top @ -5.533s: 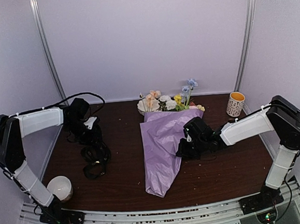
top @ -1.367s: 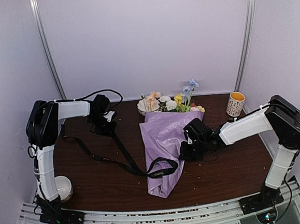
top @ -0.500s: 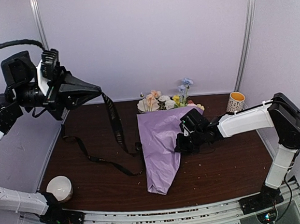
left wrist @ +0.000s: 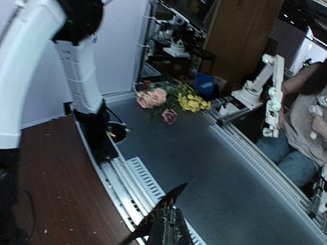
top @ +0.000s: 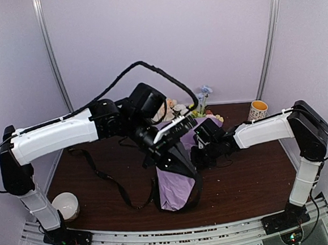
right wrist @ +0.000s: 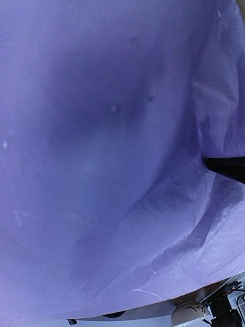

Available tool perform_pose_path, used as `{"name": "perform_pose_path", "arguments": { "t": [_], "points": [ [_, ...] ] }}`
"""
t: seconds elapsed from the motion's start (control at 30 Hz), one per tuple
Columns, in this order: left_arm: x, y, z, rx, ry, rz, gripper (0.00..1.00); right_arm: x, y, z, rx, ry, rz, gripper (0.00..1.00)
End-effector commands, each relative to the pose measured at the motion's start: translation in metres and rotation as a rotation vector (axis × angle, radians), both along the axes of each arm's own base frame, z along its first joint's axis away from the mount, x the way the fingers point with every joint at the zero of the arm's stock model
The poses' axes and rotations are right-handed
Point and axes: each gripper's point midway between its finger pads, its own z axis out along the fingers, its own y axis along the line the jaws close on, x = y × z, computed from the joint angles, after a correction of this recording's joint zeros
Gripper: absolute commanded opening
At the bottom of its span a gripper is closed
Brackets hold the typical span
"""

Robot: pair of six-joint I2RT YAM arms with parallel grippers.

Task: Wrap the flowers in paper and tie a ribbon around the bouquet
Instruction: Place the ribbon at the corner of the board.

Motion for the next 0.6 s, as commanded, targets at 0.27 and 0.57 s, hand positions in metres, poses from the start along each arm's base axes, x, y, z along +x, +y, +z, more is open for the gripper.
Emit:
{"name": "perform_pose_path", "arguments": {
  "t": [0.27,0.57],
  "points": [
    [-0.031,-0.099,-0.103,0.18,-0.307,0.13,0.0,0.007,-0.006,0.015,-0.039,-0.066,0.038,0.0],
    [-0.002,-0.1,-0.101,0.149,-0.45,0.236,0.88,0.008,-0.01,0.029,-0.049,-0.087,0.026,0.0]
  ]
}}
